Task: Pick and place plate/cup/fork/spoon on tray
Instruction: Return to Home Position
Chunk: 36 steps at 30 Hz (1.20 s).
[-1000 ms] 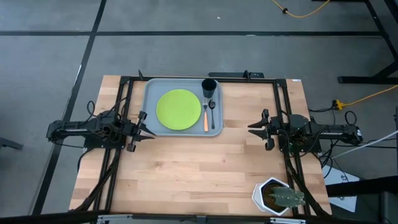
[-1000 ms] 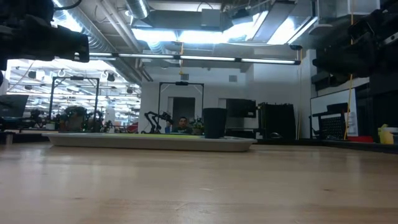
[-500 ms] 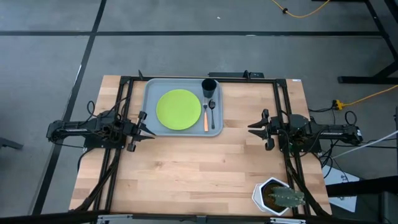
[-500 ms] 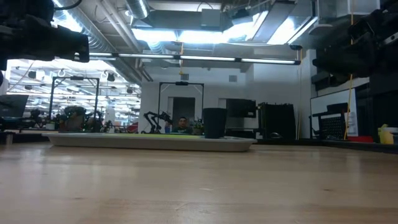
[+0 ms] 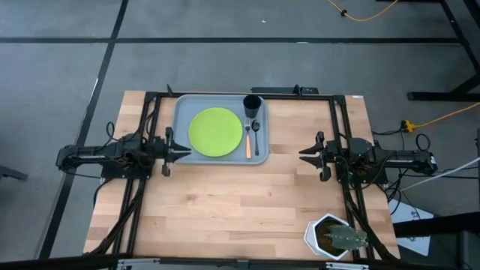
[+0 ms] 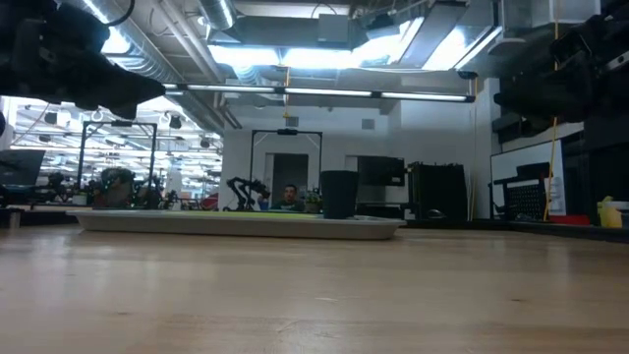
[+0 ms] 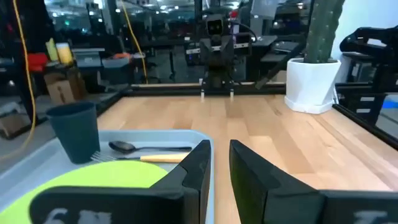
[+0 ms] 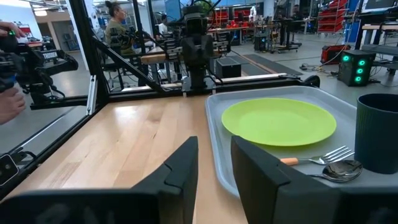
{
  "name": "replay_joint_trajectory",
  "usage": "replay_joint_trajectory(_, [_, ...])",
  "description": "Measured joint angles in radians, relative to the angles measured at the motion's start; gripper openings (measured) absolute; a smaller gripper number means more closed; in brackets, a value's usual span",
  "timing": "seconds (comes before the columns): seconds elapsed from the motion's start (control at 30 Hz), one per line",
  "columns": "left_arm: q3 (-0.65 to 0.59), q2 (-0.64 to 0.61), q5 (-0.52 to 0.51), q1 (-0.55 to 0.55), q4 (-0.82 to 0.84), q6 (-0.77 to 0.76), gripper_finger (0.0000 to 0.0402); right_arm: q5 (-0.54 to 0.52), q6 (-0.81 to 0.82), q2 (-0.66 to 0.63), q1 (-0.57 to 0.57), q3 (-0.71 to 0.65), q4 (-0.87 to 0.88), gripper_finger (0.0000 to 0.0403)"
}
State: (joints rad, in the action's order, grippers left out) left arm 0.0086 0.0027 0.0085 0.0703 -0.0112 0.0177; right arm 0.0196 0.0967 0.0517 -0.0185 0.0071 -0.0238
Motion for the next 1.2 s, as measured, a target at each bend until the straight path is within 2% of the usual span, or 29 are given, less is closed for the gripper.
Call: replay_joint_trajectory(1.2, [0.000, 0.002, -0.008, -0.002, 0.001, 0.012, 0.0053, 0.000, 0.000, 0.000, 0.000, 0.000, 0.000, 0.0100])
